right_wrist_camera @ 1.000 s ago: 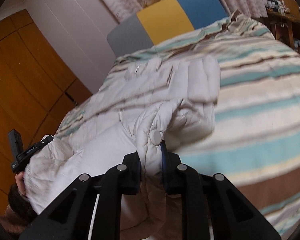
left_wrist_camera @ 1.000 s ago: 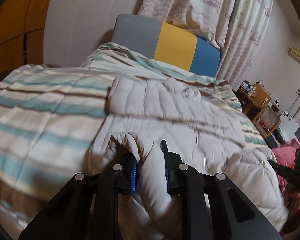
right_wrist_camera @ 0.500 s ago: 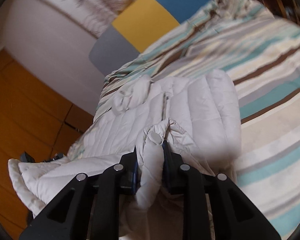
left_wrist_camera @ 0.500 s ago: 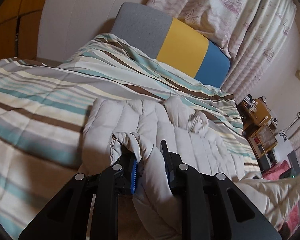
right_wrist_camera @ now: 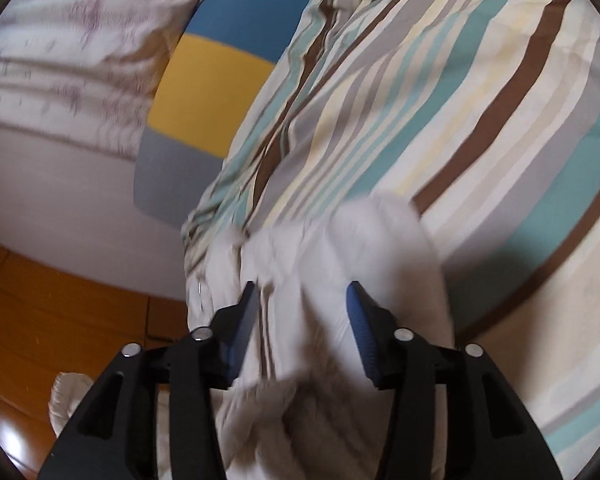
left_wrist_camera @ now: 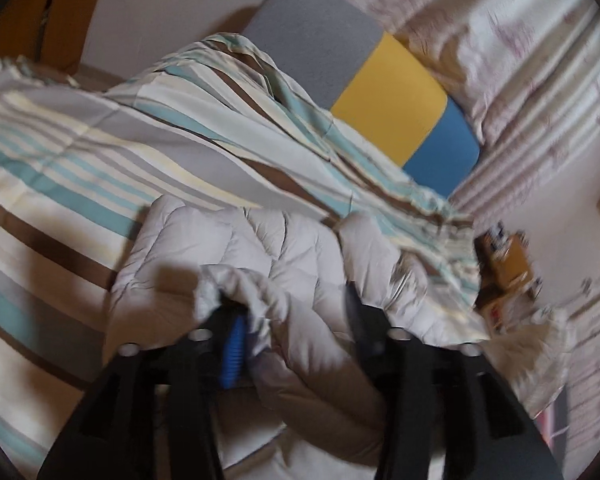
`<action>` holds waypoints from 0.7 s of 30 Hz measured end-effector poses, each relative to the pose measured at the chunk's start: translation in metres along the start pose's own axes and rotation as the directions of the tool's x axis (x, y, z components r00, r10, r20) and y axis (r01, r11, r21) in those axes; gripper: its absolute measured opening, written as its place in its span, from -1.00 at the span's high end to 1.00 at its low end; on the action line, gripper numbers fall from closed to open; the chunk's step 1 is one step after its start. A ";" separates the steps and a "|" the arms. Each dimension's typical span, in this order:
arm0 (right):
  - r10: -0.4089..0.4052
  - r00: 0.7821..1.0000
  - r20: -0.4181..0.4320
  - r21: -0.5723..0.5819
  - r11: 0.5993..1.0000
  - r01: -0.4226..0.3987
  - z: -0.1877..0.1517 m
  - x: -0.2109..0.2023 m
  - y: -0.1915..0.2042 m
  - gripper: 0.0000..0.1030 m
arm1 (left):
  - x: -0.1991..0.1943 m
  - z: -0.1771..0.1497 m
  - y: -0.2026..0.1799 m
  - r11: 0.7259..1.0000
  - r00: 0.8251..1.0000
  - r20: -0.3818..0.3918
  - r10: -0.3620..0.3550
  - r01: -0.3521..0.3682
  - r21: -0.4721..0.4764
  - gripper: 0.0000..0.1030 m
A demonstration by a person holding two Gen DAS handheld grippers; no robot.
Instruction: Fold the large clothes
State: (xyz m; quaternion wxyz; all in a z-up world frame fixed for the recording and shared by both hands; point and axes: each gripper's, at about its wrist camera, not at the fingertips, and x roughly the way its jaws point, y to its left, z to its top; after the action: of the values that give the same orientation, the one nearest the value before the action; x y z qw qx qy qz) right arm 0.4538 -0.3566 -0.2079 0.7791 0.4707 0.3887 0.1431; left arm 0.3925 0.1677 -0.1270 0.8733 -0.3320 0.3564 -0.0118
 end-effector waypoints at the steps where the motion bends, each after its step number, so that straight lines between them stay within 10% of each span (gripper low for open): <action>1: 0.016 0.999 0.032 -0.002 1.000 -0.016 0.004 -0.006 -0.002 -0.14 | 0.001 0.001 0.003 1.000 1.000 0.019 -0.004 0.005 -0.023 -0.14; 5: 0.052 0.988 0.147 -0.036 0.998 -0.047 0.009 -0.043 -0.008 -0.19 | 0.013 0.000 -0.002 0.999 0.999 0.023 0.041 -0.041 0.001 -0.21; 10: -0.126 0.966 0.225 -0.175 0.970 0.167 -0.014 -0.096 -0.024 -0.19 | 0.019 0.008 0.003 0.999 0.997 0.076 0.029 -0.026 -0.041 -0.46; 14: -0.241 0.951 0.194 -0.277 0.916 0.289 -0.045 -0.102 -0.032 -0.19 | 0.005 0.034 0.008 0.993 0.992 0.125 0.002 0.012 -0.114 -0.46; 21: -0.204 0.977 0.067 -0.426 0.879 0.213 -0.103 -0.079 -0.025 -0.20 | -0.060 0.060 0.004 0.999 0.941 0.334 0.053 -0.049 -0.021 -0.72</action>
State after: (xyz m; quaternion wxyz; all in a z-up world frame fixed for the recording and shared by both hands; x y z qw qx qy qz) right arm 0.3223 -0.3522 -0.2183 0.8784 0.2439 0.3879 0.1361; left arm 0.3850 0.2207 -0.0608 0.9191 -0.3253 0.2113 0.0695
